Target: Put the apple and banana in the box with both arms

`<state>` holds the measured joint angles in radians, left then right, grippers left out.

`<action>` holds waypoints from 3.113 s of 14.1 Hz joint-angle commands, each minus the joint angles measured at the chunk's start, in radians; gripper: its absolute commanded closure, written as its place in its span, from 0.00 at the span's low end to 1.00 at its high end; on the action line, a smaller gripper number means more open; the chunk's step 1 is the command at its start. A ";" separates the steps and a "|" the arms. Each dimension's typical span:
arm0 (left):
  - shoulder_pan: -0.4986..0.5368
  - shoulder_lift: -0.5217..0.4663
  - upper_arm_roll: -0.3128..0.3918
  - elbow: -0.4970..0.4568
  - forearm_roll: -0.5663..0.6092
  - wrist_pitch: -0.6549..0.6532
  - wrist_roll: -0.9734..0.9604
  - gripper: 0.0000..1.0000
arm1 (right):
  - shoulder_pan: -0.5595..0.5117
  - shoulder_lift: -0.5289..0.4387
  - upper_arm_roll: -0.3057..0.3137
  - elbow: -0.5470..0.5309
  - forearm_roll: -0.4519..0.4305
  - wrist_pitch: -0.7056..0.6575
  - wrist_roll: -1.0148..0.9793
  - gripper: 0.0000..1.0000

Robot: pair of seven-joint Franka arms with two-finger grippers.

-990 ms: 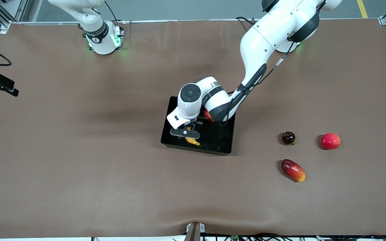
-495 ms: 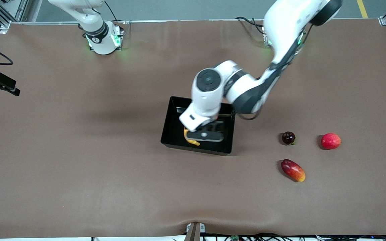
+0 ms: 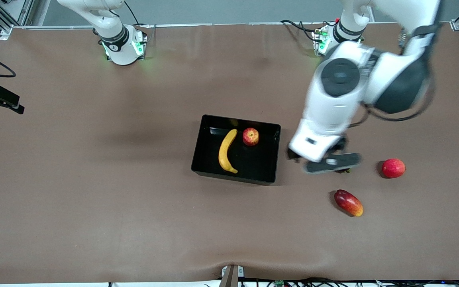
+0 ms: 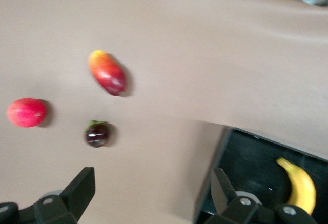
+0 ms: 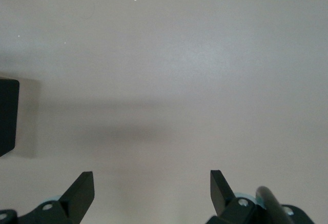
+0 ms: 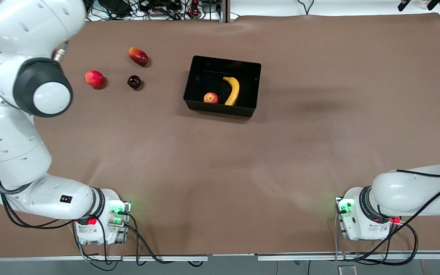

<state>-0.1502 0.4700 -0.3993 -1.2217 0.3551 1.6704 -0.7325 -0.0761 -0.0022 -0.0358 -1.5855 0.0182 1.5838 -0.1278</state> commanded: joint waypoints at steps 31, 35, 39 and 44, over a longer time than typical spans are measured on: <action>0.084 -0.630 0.367 -0.467 -0.340 -0.112 0.694 0.00 | -0.008 -0.005 0.007 0.016 -0.015 -0.022 -0.009 0.00; 0.095 -0.557 0.367 -0.386 -0.344 -0.129 0.633 0.00 | -0.013 -0.005 0.005 0.025 -0.015 -0.025 -0.010 0.00; 0.083 -0.542 0.362 -0.386 -0.353 -0.129 0.553 0.00 | -0.017 -0.002 0.005 0.022 -0.018 -0.035 -0.010 0.00; 0.081 -0.542 0.358 -0.383 -0.352 -0.129 0.539 0.00 | -0.008 -0.002 0.007 0.024 -0.015 -0.036 -0.009 0.00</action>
<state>-0.0656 -0.0812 -0.0390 -1.6338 0.0066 1.5662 -0.1774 -0.0768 -0.0022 -0.0380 -1.5707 0.0167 1.5603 -0.1281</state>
